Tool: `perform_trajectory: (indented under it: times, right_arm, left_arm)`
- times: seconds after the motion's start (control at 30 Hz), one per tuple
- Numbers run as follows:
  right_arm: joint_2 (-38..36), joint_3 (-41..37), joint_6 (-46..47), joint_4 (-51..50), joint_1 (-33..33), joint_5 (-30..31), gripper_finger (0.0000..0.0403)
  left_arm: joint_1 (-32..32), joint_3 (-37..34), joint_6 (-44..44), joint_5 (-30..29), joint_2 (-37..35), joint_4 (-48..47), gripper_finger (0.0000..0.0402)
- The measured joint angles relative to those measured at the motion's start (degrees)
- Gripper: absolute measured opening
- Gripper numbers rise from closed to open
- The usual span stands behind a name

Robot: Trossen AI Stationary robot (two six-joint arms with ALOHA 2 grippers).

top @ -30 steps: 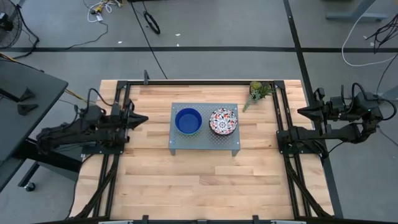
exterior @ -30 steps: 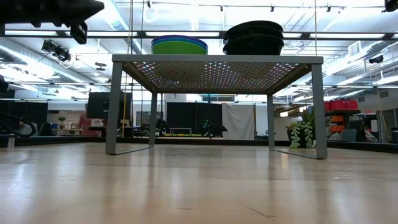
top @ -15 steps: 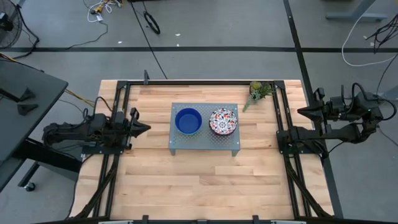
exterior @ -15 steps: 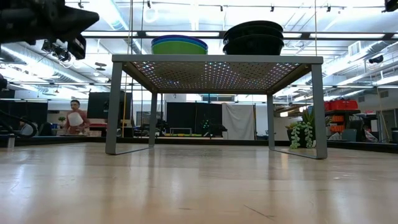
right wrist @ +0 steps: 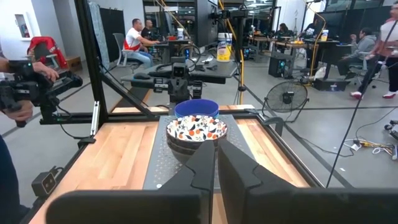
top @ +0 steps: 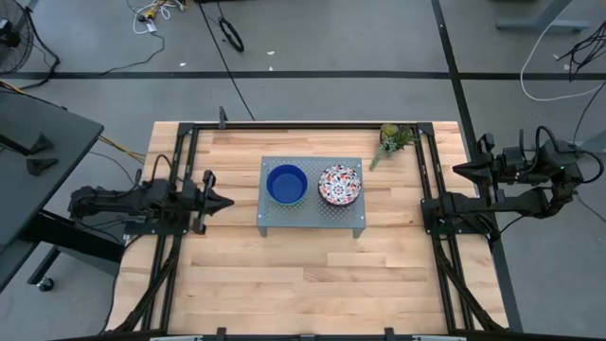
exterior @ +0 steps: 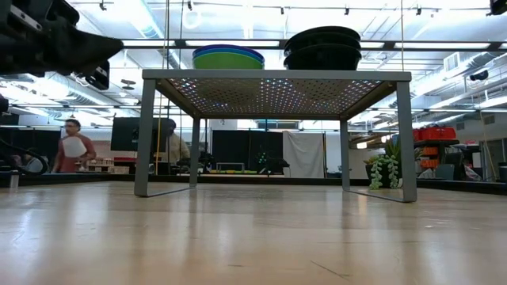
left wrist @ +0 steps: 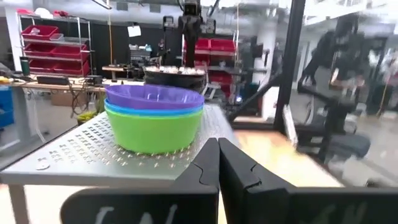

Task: Pick & Place Mini bowls
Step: Return to Home Position

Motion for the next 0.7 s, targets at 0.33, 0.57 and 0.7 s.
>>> perform_trajectory:
  times: [0.33,0.57,0.7]
  right_arm:
    - [0.0,0.02,0.0,0.0,0.02,0.0,0.0023]
    - [0.0,0.0,0.0,0.0,0.01,0.01,0.0023]
    - [0.0,0.0,-0.02,0.0,0.02,0.02,0.0023]
  left_arm:
    - [0.0,0.02,4.02,3.41,0.0,-6.18,0.0]
    - [0.04,0.02,5.44,3.39,0.05,-6.92,0.0]
    - [0.04,0.02,2.62,2.43,0.16,-7.19,0.0008]
